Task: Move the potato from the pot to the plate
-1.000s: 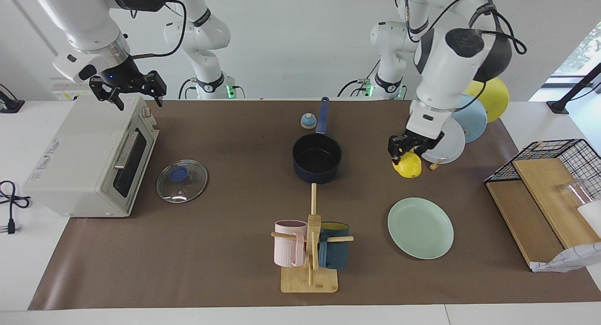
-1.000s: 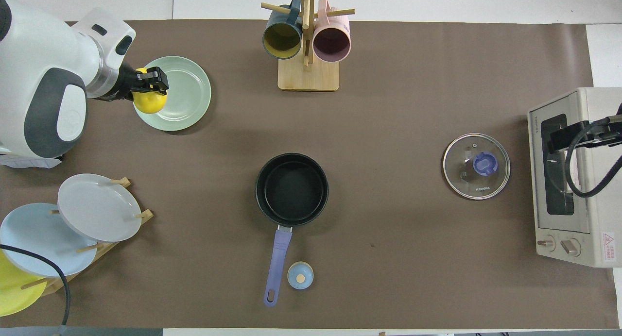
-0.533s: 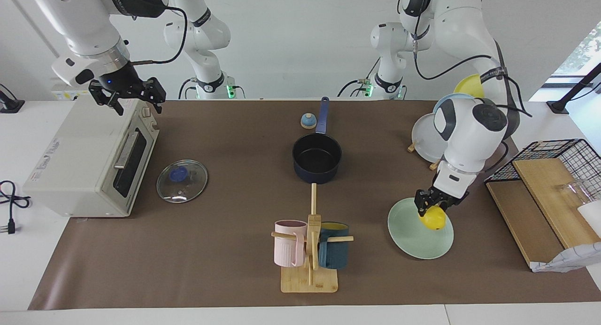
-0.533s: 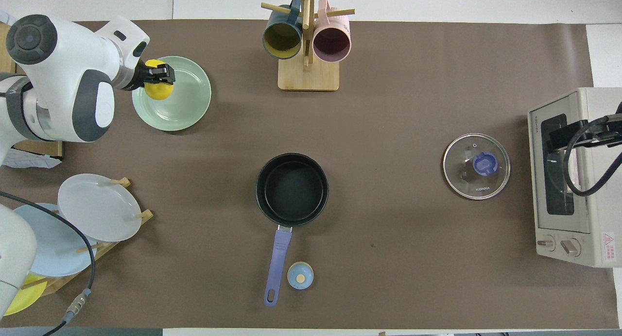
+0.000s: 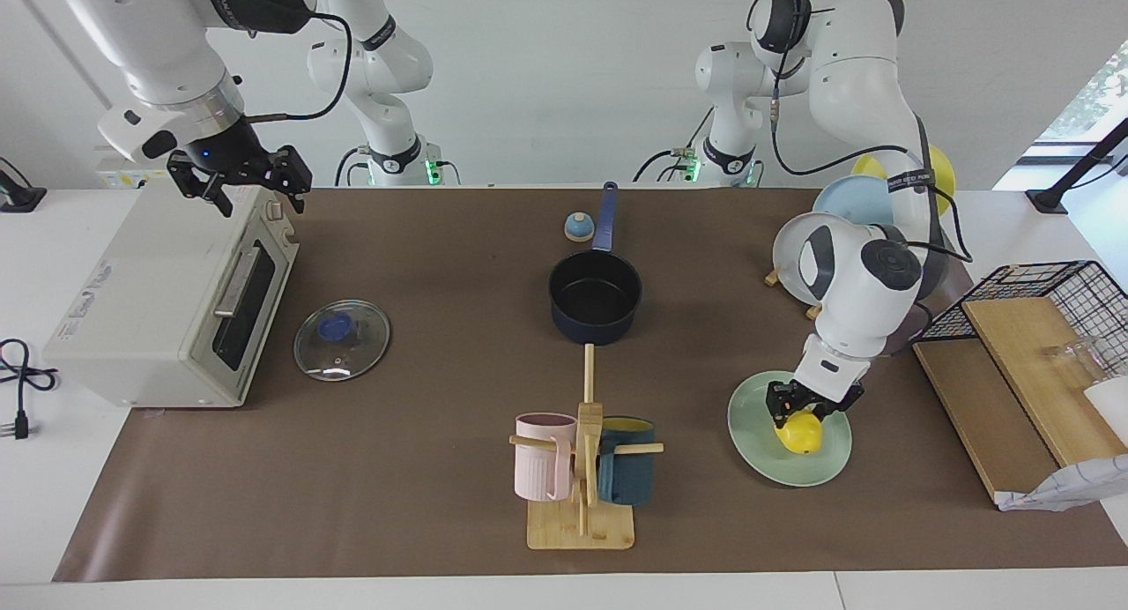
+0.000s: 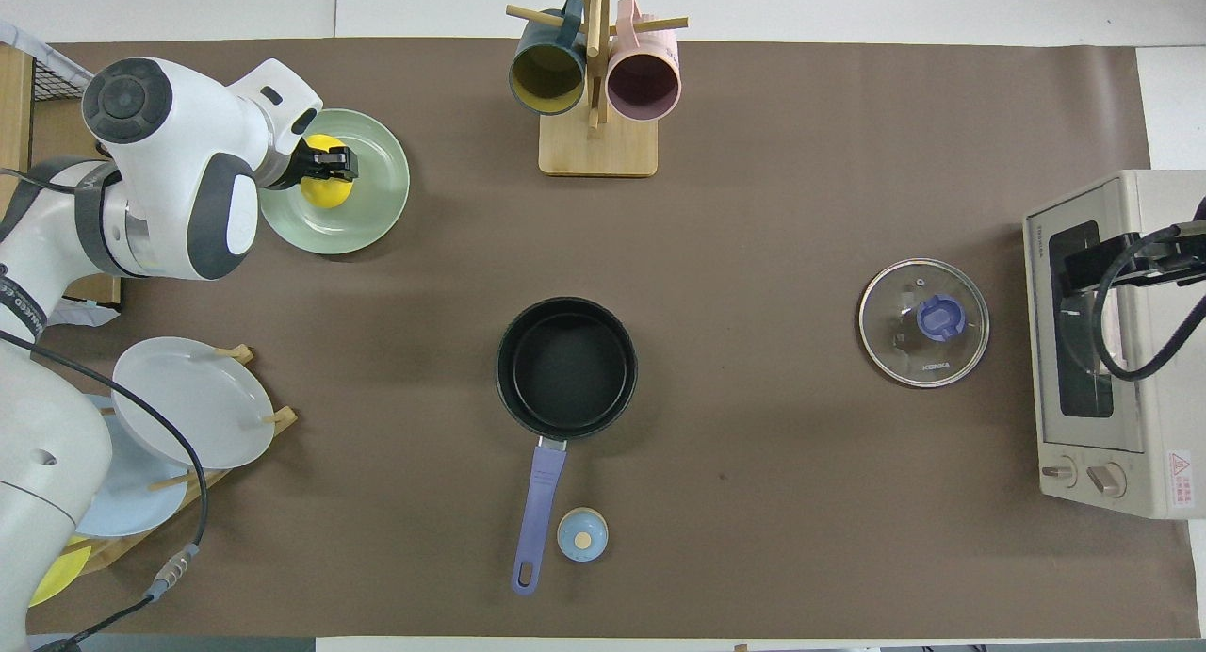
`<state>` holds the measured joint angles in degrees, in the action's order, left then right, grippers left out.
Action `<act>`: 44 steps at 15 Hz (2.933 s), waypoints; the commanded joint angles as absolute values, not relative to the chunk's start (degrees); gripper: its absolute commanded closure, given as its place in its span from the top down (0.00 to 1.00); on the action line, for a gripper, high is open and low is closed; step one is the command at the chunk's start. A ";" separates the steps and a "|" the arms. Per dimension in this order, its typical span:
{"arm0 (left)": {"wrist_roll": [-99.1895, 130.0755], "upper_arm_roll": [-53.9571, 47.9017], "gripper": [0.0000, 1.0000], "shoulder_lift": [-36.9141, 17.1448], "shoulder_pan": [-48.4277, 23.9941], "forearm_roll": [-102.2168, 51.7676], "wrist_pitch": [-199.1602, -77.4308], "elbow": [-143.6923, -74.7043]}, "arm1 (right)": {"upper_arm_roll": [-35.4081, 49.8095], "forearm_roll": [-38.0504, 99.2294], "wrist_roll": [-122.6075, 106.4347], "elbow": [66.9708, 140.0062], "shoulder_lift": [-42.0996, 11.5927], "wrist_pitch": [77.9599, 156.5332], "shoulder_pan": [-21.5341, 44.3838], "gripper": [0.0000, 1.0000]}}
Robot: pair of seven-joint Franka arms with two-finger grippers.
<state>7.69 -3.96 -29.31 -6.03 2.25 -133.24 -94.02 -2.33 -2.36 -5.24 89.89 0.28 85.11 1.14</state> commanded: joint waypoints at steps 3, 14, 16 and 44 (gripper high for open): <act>6.59 -4.22 0.67 -28.48 -5.36 3.52 -134.21 -95.71 | -2.20 -1.14 -4.39 91.05 1.32 85.34 0.62 1.00; 9.56 -4.04 1.00 -16.99 -3.96 1.77 -113.85 -89.83 | -2.20 -1.14 -4.39 91.05 1.32 85.34 0.62 1.00; 10.90 -4.04 1.00 -11.63 -3.08 1.23 -108.05 -89.91 | -2.20 -1.14 -4.39 91.05 1.32 85.34 0.62 1.00; 5.62 -0.44 1.00 3.08 -6.77 -2.46 -89.64 -92.64 | -2.20 -1.14 -4.39 91.05 1.32 85.34 0.62 1.00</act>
<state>6.00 -1.14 3.47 -6.58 -0.46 -88.31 -93.03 -2.33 -2.35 -5.24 89.90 0.29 85.11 1.14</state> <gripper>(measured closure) 0.000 0.000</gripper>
